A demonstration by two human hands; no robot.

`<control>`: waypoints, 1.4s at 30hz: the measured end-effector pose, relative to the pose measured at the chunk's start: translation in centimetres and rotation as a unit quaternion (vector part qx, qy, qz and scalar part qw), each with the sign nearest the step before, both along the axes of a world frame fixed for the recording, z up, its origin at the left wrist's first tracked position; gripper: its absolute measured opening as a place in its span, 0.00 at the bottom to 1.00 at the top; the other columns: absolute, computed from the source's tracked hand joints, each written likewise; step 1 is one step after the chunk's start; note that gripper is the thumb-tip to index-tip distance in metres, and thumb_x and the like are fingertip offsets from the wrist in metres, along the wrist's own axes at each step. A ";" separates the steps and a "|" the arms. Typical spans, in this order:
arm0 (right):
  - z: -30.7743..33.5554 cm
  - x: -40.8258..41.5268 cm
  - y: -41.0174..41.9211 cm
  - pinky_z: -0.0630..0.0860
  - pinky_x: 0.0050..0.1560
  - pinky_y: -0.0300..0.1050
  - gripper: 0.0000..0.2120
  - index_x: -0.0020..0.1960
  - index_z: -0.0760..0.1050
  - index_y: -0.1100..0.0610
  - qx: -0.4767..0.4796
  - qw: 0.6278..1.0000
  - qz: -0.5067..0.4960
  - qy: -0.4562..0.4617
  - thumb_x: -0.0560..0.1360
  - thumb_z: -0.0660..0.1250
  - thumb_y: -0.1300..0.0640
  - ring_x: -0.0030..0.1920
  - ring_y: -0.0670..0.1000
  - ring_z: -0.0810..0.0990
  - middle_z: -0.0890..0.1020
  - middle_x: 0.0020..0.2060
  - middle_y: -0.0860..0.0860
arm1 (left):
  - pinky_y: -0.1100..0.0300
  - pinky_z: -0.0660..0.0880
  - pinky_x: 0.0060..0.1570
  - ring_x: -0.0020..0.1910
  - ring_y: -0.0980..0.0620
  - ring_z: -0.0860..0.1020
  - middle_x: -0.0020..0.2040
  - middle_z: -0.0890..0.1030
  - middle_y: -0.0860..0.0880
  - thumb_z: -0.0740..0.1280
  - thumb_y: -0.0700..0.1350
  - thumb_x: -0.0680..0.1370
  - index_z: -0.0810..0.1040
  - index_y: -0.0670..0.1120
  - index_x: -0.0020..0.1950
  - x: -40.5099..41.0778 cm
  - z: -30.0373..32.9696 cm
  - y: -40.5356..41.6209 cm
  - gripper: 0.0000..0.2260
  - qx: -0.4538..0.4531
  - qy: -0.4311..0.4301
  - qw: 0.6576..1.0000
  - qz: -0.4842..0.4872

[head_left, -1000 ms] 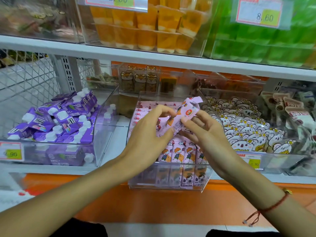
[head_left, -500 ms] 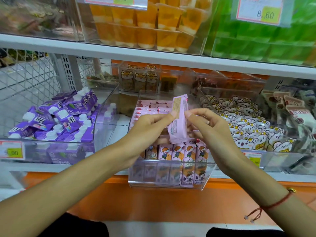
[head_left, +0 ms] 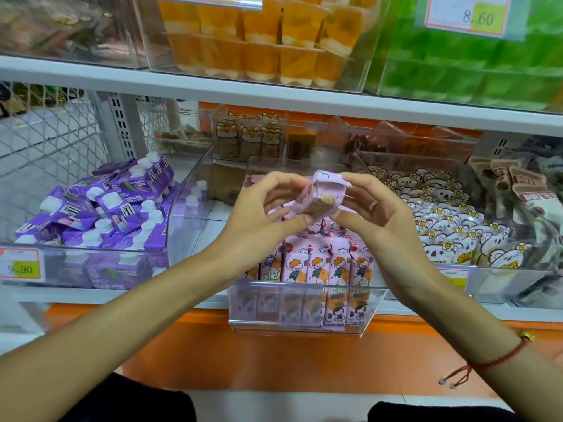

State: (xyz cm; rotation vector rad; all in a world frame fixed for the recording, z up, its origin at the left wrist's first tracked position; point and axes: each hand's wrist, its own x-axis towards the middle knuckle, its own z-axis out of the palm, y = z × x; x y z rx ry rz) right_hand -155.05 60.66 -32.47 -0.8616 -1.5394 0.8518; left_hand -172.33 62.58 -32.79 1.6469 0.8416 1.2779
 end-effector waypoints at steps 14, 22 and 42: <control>-0.2 -0.8 -0.4 0.78 0.47 0.36 0.12 0.57 0.74 0.55 -0.010 0.999 -0.029 -0.021 0.75 0.69 0.60 0.49 0.45 0.83 0.84 0.49 0.48 | 0.60 0.78 0.53 0.55 0.56 0.81 0.59 0.81 0.51 0.73 0.47 0.71 0.71 0.47 0.64 0.1 0.1 0.3 0.24 -0.136 -0.118 0.983 0.027; -0.2 -0.1 0.3 0.78 0.49 0.41 0.10 0.49 0.79 0.50 -0.107 0.992 -0.050 0.032 0.72 0.69 0.47 0.43 0.43 0.82 0.83 0.45 0.45 | 0.63 0.78 0.52 0.54 0.56 0.82 0.55 0.82 0.54 0.74 0.41 0.72 0.75 0.53 0.64 -0.9 0.6 0.4 0.22 -0.080 -0.095 0.992 0.014; -1.8 -0.1 0.2 0.70 0.58 0.43 0.13 0.60 0.74 0.50 0.108 0.903 -0.119 -0.399 0.76 0.67 0.52 0.60 0.44 0.71 0.75 0.57 0.45 | 0.69 0.74 0.47 0.48 0.61 0.79 0.47 0.81 0.58 0.77 0.46 0.69 0.78 0.50 0.52 -1.0 -0.1 2.8 0.15 0.113 0.047 0.971 0.207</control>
